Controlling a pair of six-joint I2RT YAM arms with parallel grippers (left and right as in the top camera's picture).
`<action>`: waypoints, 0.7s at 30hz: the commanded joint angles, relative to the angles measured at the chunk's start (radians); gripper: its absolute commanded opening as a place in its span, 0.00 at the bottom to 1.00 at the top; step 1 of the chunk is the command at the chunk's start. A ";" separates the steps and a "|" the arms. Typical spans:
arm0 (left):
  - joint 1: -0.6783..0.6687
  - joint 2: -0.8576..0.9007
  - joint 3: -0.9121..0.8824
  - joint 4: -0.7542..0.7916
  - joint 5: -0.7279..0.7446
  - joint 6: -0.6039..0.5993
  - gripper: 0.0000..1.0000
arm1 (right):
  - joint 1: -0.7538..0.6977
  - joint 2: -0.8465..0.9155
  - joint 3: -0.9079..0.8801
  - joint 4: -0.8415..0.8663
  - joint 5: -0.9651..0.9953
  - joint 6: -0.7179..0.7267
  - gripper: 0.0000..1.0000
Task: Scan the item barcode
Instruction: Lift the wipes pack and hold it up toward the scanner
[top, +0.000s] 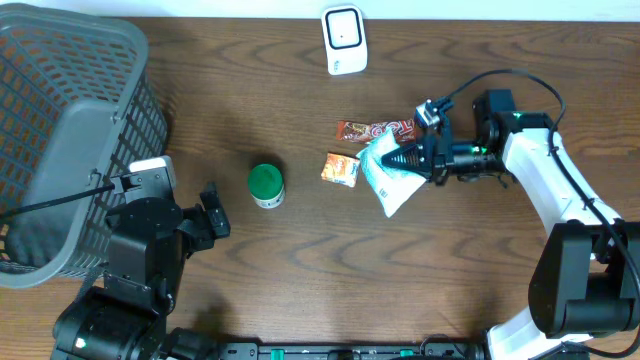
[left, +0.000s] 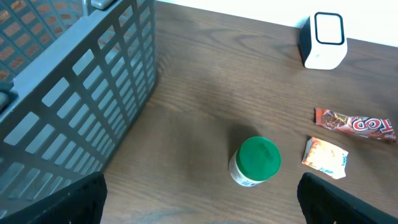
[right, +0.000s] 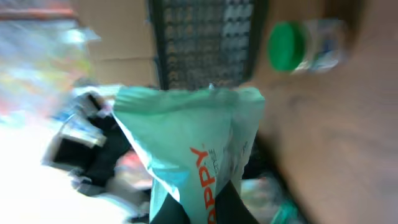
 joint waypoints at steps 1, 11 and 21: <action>0.005 -0.001 0.015 0.000 -0.010 -0.004 0.98 | -0.001 -0.001 0.000 0.115 0.269 0.113 0.01; 0.005 -0.001 0.015 0.000 -0.010 -0.004 0.98 | 0.085 -0.003 0.008 0.583 0.588 0.184 0.01; 0.005 -0.001 0.015 0.000 -0.010 -0.004 0.98 | 0.288 0.000 0.010 0.837 1.100 0.100 0.01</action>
